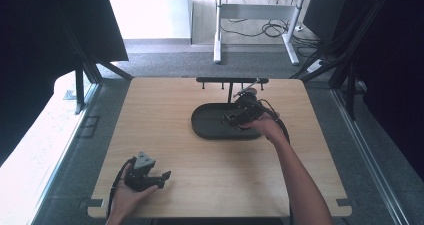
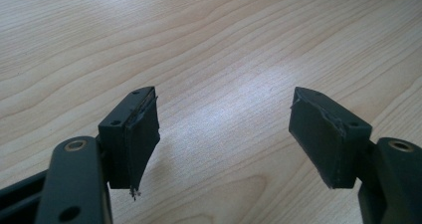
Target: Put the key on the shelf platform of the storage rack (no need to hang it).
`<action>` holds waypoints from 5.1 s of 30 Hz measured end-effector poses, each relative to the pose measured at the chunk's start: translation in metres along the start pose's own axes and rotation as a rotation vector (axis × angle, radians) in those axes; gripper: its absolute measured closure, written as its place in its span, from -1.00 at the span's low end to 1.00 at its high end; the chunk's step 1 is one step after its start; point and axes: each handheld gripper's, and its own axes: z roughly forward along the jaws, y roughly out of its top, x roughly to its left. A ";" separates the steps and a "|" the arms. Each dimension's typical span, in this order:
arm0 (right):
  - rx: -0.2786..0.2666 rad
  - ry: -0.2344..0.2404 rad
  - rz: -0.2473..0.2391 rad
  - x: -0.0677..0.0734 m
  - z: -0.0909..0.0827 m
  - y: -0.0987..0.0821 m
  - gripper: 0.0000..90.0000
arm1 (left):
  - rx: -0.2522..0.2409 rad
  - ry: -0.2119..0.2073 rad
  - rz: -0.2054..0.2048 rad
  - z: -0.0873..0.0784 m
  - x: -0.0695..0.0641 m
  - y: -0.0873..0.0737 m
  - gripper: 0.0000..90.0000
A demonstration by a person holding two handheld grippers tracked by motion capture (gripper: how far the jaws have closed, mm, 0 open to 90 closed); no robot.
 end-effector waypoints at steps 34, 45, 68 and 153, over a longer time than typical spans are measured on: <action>0.037 -0.041 0.057 -0.024 0.035 0.007 0.10 | 0.003 0.001 -0.001 0.000 0.002 -0.001 -0.37; 0.039 -0.058 0.073 -0.029 0.040 0.007 0.10 | 0.012 -0.001 0.001 0.001 0.002 -0.001 -0.37; 0.046 -0.101 0.054 -0.028 0.043 -0.002 0.10 | 0.022 0.000 0.010 0.003 -0.001 -0.001 -0.37; -0.032 -0.208 -0.099 -0.005 0.032 -0.040 -0.03 | 0.031 -0.023 0.031 0.005 -0.007 0.000 -0.36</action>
